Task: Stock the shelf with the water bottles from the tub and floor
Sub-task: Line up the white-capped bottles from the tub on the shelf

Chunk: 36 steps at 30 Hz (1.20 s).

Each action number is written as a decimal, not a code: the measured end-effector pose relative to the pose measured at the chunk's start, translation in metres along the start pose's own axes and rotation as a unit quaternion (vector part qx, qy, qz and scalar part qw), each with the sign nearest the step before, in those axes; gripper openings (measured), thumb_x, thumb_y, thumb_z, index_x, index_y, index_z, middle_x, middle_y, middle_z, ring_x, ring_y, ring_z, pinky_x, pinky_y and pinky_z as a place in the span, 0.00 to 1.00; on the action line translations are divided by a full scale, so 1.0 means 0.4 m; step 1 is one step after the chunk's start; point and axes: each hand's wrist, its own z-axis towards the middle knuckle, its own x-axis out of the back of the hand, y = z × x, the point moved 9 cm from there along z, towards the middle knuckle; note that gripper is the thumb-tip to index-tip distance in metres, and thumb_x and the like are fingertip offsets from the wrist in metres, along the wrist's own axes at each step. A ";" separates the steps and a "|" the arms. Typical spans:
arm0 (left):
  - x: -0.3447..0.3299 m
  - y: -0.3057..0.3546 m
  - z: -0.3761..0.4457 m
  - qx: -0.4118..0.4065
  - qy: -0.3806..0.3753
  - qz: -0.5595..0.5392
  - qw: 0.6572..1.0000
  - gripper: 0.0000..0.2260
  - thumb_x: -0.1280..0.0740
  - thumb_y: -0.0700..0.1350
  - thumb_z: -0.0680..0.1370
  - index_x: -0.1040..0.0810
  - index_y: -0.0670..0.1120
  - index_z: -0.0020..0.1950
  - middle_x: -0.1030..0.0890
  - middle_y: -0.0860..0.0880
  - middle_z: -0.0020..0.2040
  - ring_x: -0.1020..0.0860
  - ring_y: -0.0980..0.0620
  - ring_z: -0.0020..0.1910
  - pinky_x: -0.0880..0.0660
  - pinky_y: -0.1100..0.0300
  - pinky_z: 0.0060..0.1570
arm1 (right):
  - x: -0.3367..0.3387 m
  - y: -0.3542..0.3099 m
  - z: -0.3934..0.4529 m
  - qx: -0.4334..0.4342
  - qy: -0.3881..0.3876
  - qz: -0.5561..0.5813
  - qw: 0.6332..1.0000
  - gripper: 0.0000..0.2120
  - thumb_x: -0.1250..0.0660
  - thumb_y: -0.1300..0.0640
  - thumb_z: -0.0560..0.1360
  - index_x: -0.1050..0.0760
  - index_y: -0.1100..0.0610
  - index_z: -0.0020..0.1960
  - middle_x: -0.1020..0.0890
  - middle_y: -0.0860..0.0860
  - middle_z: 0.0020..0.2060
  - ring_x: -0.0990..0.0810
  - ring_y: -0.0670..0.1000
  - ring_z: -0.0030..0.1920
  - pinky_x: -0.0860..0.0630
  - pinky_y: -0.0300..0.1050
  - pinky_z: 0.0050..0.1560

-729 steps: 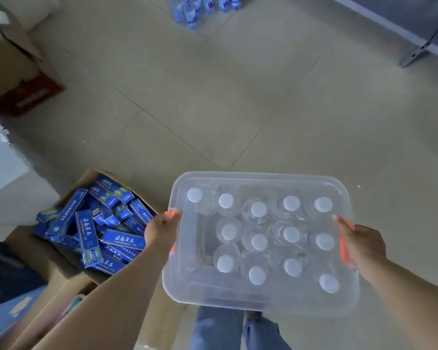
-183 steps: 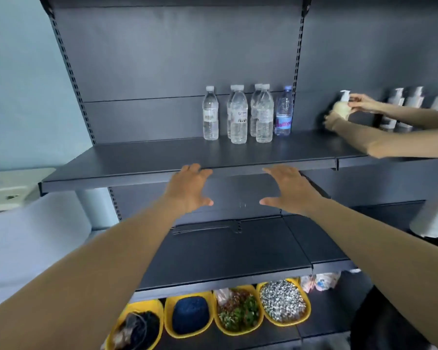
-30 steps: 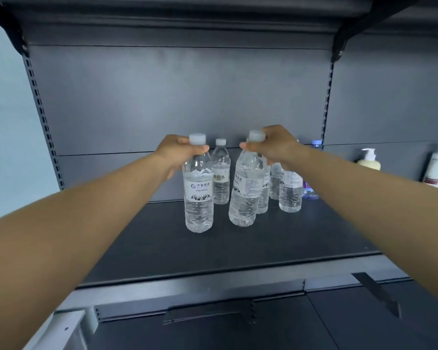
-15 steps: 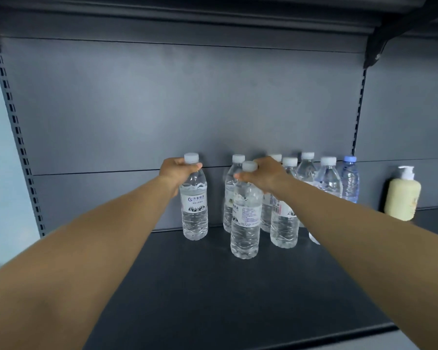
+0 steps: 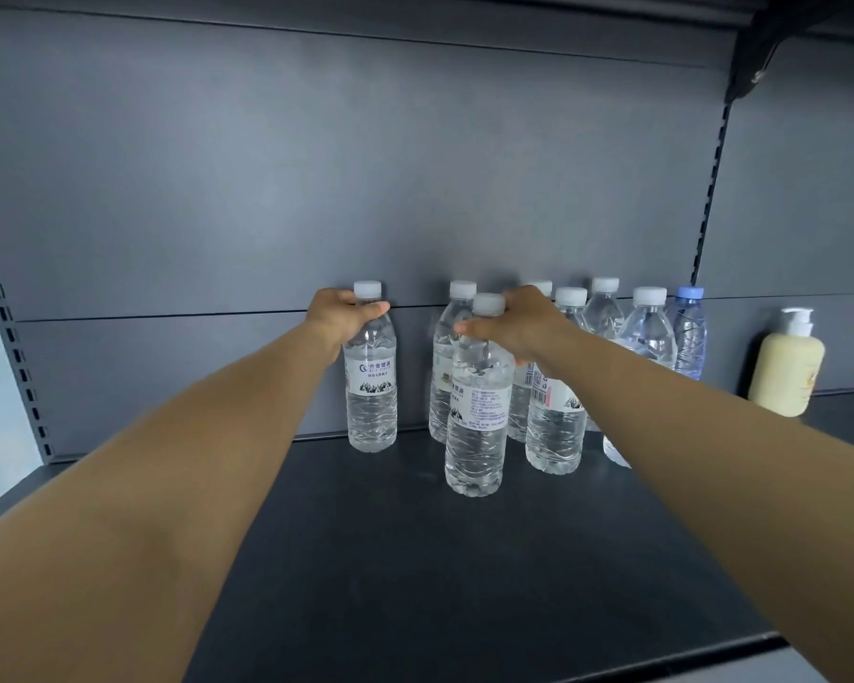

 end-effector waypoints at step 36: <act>0.071 0.243 -0.801 -0.121 -0.067 0.614 0.777 0.36 0.28 0.54 0.70 0.40 0.49 0.74 0.33 0.45 0.70 0.35 0.44 0.70 0.34 0.47 0.66 | 0.282 -0.046 -0.626 0.194 -0.008 -0.298 0.934 0.40 0.27 0.44 0.68 0.41 0.52 0.73 0.38 0.53 0.72 0.44 0.56 0.73 0.40 0.53 0.69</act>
